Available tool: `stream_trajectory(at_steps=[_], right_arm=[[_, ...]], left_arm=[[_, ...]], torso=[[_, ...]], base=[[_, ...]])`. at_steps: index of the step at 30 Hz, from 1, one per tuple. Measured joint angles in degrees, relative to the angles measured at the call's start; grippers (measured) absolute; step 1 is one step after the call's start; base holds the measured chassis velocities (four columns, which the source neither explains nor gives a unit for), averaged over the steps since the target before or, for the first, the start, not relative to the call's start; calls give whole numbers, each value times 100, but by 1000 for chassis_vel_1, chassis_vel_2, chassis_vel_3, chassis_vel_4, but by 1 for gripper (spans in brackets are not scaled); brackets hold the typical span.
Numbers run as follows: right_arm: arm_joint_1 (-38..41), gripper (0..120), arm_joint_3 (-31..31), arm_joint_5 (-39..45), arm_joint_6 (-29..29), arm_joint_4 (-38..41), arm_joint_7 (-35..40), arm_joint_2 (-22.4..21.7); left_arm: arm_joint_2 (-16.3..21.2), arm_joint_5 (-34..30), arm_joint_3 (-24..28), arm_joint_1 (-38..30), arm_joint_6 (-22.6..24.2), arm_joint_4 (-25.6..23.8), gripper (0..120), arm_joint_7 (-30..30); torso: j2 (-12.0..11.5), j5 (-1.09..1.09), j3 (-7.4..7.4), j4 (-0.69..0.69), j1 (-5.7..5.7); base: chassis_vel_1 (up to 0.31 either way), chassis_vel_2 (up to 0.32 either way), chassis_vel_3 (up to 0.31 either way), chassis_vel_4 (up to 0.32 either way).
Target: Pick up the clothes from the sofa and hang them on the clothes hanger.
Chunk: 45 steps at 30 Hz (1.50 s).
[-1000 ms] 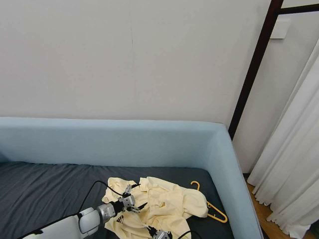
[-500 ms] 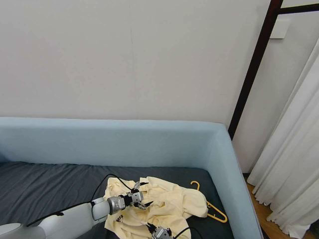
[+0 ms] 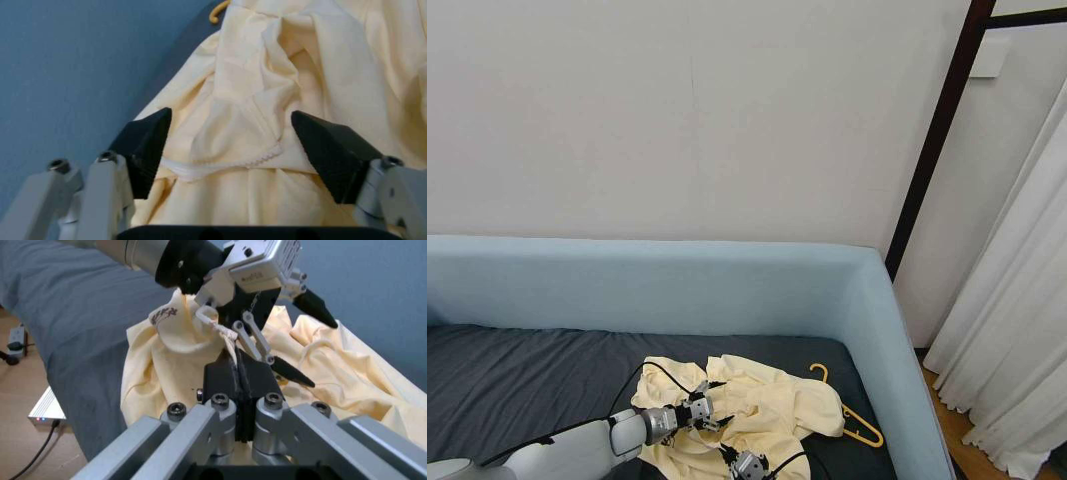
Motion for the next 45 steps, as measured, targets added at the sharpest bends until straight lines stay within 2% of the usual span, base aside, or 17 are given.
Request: stream_trajectory(at_steps=[3, 4, 7, 10, 13, 18, 21, 23, 26, 27, 31, 35, 42, 45], right_arm=[[22, 0, 20, 67, -30, 0, 20, -14], [22, 0, 20, 67, -30, 0, 20, -14], [34, 0, 13, 158, -56, 5, 46, -25], [37, 0, 13, 195, -76, 35, 64, -26], [41, 0, 12, 259, -119, 99, 94, -51], [44, 0, 26, 271, -125, 131, 102, -85], [35, 0, 52, 271, -125, 140, 104, -125], [33, 0, 56, 269, -125, 140, 104, -128], [20, 0, 60, 266, -121, 140, 107, -129], [20, 0, 60, 266, -121, 140, 107, -129], [3, 0, 69, 265, -102, 140, 107, -137], [-10, 0, 101, 259, -70, 140, 105, -159], [19, 0, 226, 251, -28, 129, 95, -209], [22, 0, 389, 299, -24, 209, 96, -337]], left_arm=[[-115, 28, -30, 52, 1, 132, 56, 54], [-115, 28, -30, 52, 1, 132, 56, 54], [-208, 45, -42, 66, 23, 248, 45, 113], [-252, 54, -27, 64, 48, 343, 47, 162], [-303, 50, -1, 68, 64, 484, 59, 212], [-377, 93, -4, 93, 64, 606, 56, 202], [-451, 130, -49, 94, 68, 664, 40, 141], [-463, 133, -54, 93, 67, 666, 36, 138], [-495, 134, -51, 76, 66, 656, 22, 137], [-495, 134, -51, 76, 66, 656, 22, 137], [-574, 132, -41, 102, 66, 699, 4, 136], [-613, 123, -69, 109, 68, 743, 0, 112], [-357, -163, -300, 3, 214, 387, 0, 2], [-80, -509, -582, -126, 413, -114, 0, -108]], torso=[[0, 0, 0, 1, 0], [0, 0, 0, 1, 0], [0, 0, 0, 0, 0], [0, 0, 0, 0, 0], [0, 1, 0, 1, 0], [0, 0, 0, 1, 0], [0, 0, 0, 0, 0], [0, 0, 0, 0, 0], [0, 1, 0, 1, 0], [0, 1, 0, 1, 0], [0, 0, 0, 0, 0], [0, 0, 0, 1, 0], [0, 1, 0, 1, 0], [0, 1, 0, 1, 0]], base=[[0, 0, 0, 0], [0, 0, 0, 0], [0, 0, 0, 0], [0, 0, 0, 0], [0, 0, 0, 0], [0, 0, 0, 0], [0, 0, 0, 0], [0, 0, 0, 0], [0, 0, 0, 0], [0, 0, 0, 0], [0, 0, 0, 0], [0, 0, 0, 0], [0, 0, 0, 0], [0, 0, 0, 0]])
